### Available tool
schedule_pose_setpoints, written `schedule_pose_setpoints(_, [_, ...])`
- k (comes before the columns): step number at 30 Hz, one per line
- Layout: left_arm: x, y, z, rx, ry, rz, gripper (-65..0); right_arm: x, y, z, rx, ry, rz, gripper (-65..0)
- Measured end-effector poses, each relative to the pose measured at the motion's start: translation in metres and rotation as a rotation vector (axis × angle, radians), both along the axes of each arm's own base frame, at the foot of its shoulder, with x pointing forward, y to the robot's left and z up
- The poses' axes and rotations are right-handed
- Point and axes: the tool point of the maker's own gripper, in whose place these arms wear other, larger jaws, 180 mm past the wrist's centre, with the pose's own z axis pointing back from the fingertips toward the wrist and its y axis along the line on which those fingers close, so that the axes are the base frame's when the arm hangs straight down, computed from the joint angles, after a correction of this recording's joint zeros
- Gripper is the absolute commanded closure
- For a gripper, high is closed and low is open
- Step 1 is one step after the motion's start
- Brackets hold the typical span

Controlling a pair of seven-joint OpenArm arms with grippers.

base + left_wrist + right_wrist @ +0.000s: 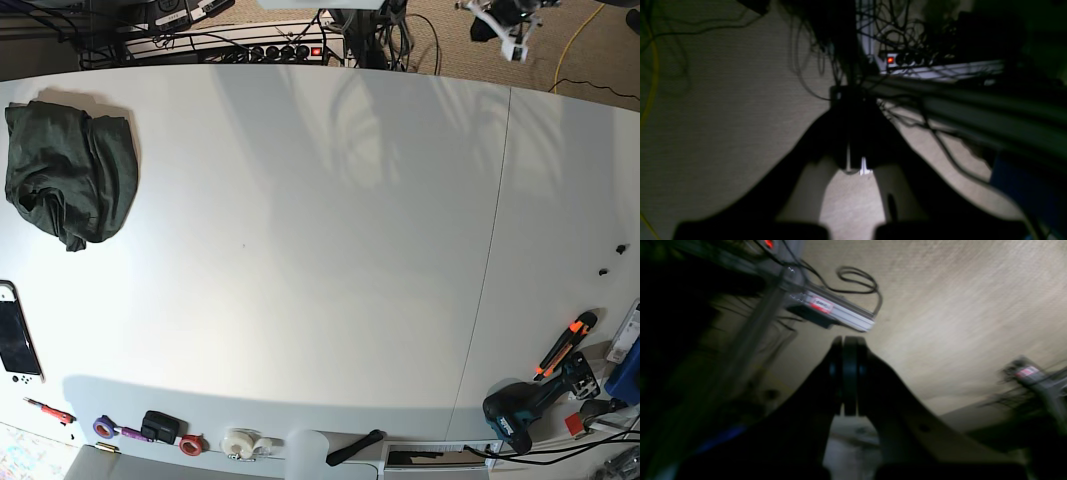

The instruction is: Layout the t-shirt on the table in an organized manner, then fold the t-shirt properly

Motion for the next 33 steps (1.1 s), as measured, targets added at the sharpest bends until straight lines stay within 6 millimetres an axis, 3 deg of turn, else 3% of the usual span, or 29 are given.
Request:
schedule_pose_setpoints(4, [0.006,-0.027,-0.008,0.011,-0.003,-0.012,0.0,-0.011,0.019,-0.030,-0.037,0.034,0.115,0.0])
schedule_pose_setpoints(8, [0.016,-0.058,-0.011,-0.008,-0.021,-0.037,0.0,-0.006,0.013,-0.050,-0.162,0.024,0.261,0.0])
schedule_pose_setpoints(11, [0.020,-0.069,-0.011,-0.014,-0.028,-0.058,0.0,0.001,0.007,-0.061,-0.256,0.035,0.319,0.0])
schedule_pose_setpoints(15, [0.027,-0.064,-0.014,0.056,-0.037,-0.105,0.0,0.016,0.001,-0.068,-0.351,0.029,0.307,0.0])
schedule_pose_setpoints(21, [0.041,-0.040,-0.020,0.257,-0.067,-0.191,0.0,0.059,0.002,-0.072,-0.422,-0.071,0.258,0.0])
schedule_pose_setpoints(33, [0.045,-0.038,-0.019,0.290,-0.079,-0.208,0.0,0.061,0.004,-0.073,-0.406,-0.049,0.266,0.0])
